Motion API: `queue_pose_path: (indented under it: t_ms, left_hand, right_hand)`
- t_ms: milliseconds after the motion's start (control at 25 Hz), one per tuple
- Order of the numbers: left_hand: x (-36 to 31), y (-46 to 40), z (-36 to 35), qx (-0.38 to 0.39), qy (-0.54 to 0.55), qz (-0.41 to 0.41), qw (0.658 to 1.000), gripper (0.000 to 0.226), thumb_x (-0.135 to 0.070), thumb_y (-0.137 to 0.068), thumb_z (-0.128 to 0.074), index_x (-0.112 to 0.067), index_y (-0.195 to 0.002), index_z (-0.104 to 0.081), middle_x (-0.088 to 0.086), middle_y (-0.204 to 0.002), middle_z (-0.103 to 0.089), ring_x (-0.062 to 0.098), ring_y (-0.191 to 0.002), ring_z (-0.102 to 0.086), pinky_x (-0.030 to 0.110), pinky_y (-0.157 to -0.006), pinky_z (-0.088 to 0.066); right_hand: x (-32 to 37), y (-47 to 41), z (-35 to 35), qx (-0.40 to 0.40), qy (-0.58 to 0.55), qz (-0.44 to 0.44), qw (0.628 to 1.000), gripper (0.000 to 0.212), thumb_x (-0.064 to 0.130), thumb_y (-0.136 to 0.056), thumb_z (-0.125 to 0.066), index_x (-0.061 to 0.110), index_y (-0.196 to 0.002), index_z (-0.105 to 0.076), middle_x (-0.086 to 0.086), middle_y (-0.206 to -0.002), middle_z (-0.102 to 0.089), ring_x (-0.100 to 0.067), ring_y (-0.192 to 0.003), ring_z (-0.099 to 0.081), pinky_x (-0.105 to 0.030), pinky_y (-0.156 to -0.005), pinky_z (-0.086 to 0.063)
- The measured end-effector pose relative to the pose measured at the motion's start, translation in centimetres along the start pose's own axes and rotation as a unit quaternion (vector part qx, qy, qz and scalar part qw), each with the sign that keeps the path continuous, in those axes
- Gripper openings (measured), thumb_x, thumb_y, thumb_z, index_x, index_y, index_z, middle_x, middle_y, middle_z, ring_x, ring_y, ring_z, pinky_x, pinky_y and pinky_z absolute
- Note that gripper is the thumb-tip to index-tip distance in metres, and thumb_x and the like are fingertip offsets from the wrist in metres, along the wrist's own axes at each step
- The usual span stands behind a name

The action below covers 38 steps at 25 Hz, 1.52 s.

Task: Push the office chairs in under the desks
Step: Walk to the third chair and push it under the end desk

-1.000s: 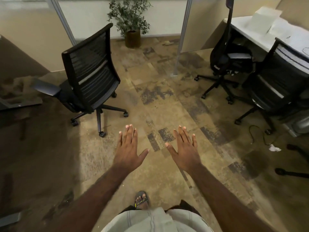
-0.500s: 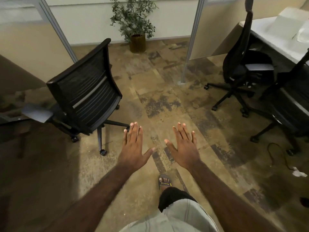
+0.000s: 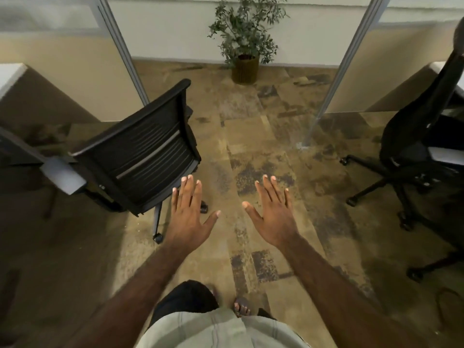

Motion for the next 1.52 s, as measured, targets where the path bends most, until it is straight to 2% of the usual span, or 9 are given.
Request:
queue_pose_path:
  t_ms: [160, 440, 600, 840, 1080, 1160, 1280, 1400, 1520]
  left_hand:
    - [2.7, -5.5, 0.8, -0.047, 0.032, 0.002, 0.998, 0.088, -0.057, -0.103, -0.051, -0.006, -0.167, -0.02, 0.011, -0.179, -0.006, 0.023, -0.166, 0.005, 0.054, -0.134, -0.006]
    - [10.1, -16.4, 4.1, -0.196, 0.046, 0.05, 0.978, 0.081, -0.04, -0.105, -0.061, -0.002, -0.166, -0.022, 0.012, -0.178, -0.012, 0.029, -0.166, -0.005, 0.048, -0.135, -0.007]
    - [12.0, -19.3, 6.6, -0.243, 0.019, 0.034, 0.969, 0.076, -0.031, -0.104, -0.064, 0.003, -0.163, -0.029, 0.017, -0.175, -0.021, 0.033, -0.165, -0.014, 0.06, -0.131, -0.021]
    - [15.0, -21.4, 9.3, -0.239, -0.042, 0.143, 0.96, 0.083, -0.046, -0.106, -0.056, -0.002, -0.167, -0.019, 0.013, -0.178, -0.011, 0.027, -0.166, -0.005, 0.052, -0.134, -0.013]
    - [15.9, -22.3, 9.7, -0.215, -0.064, 0.322, 0.92, 0.093, -0.067, -0.102, -0.042, -0.006, -0.168, -0.016, 0.009, -0.178, -0.002, 0.018, -0.165, 0.007, 0.049, -0.135, -0.008]
    - [15.7, -21.8, 9.5, -0.206, -0.077, 0.361, 0.906, 0.091, -0.067, -0.102, -0.038, -0.005, -0.166, -0.022, 0.011, -0.177, -0.01, 0.02, -0.166, 0.001, 0.046, -0.135, -0.008]
    - [14.9, -22.0, 8.9, -0.202, -0.119, 0.406, 0.883, 0.084, -0.066, -0.103, -0.033, -0.002, -0.153, -0.051, 0.016, -0.162, -0.047, 0.025, -0.159, -0.032, 0.043, -0.135, -0.013]
    - [14.4, -22.0, 8.6, -0.201, -0.12, 0.427, 0.873, 0.077, -0.067, -0.103, -0.036, -0.007, -0.139, -0.068, 0.013, -0.142, -0.068, 0.025, -0.143, -0.056, 0.043, -0.131, -0.026]
    - [13.5, -21.2, 8.2, -0.204, -0.123, 0.465, 0.853, 0.071, -0.066, -0.104, -0.038, -0.011, -0.134, -0.071, 0.007, -0.135, -0.072, 0.023, -0.133, -0.061, 0.039, -0.126, -0.029]
  right_hand:
    - [1.5, -8.3, -0.2, 0.023, -0.008, 0.039, 0.999, 0.083, 0.076, -0.109, -0.027, 0.025, -0.174, -0.015, 0.005, -0.183, 0.002, -0.012, -0.167, 0.014, -0.05, -0.132, 0.014]
    - [7.9, -24.9, -0.2, 0.03, -0.028, 0.171, 0.984, 0.084, 0.076, -0.108, -0.027, 0.027, -0.174, -0.011, 0.007, -0.182, 0.008, -0.008, -0.165, 0.02, -0.051, -0.134, 0.01]
    - [11.6, -31.7, 1.1, -0.008, -0.05, 0.227, 0.973, 0.086, 0.078, -0.107, -0.024, 0.026, -0.174, -0.011, 0.005, -0.183, 0.008, -0.009, -0.166, 0.018, -0.047, -0.133, 0.013]
    - [15.7, -39.8, 1.3, -0.007, -0.066, 0.301, 0.951, 0.09, 0.073, -0.107, -0.031, 0.018, -0.175, -0.011, 0.003, -0.183, 0.002, -0.01, -0.167, 0.014, -0.045, -0.134, 0.012]
    - [17.3, -44.8, 0.2, 0.048, -0.021, 0.37, 0.928, 0.094, 0.078, -0.105, -0.011, 0.017, -0.174, -0.001, 0.001, -0.182, 0.012, -0.011, -0.165, 0.021, -0.041, -0.131, 0.022]
    - [17.5, -46.4, 0.0, 0.058, 0.006, 0.393, 0.918, 0.094, 0.08, -0.104, -0.007, 0.018, -0.174, 0.001, 0.002, -0.182, 0.013, -0.01, -0.164, 0.025, -0.04, -0.128, 0.026]
    - [17.0, -49.5, 0.0, 0.096, 0.02, 0.417, 0.903, 0.096, 0.083, -0.102, -0.006, 0.019, -0.174, -0.002, 0.002, -0.182, 0.01, -0.01, -0.163, 0.026, -0.043, -0.129, 0.026]
    - [17.2, -50.1, -0.5, 0.095, -0.024, 0.42, 0.902, 0.095, 0.081, -0.103, -0.013, 0.018, -0.173, -0.021, 0.001, -0.182, -0.012, -0.015, -0.168, 0.011, -0.052, -0.135, 0.008]
    - [17.6, -50.0, -1.4, 0.083, -0.061, 0.457, 0.883, 0.089, 0.077, -0.106, -0.023, 0.016, -0.169, -0.035, -0.002, -0.177, -0.031, -0.02, -0.169, -0.007, -0.053, -0.136, -0.002]
Point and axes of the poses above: each hand's wrist, its own y-axis away from the middle knuckle, its own z-axis out of the back of the hand, x = y × z, the point moved 2 cm from there along -y, towards the middle knuckle
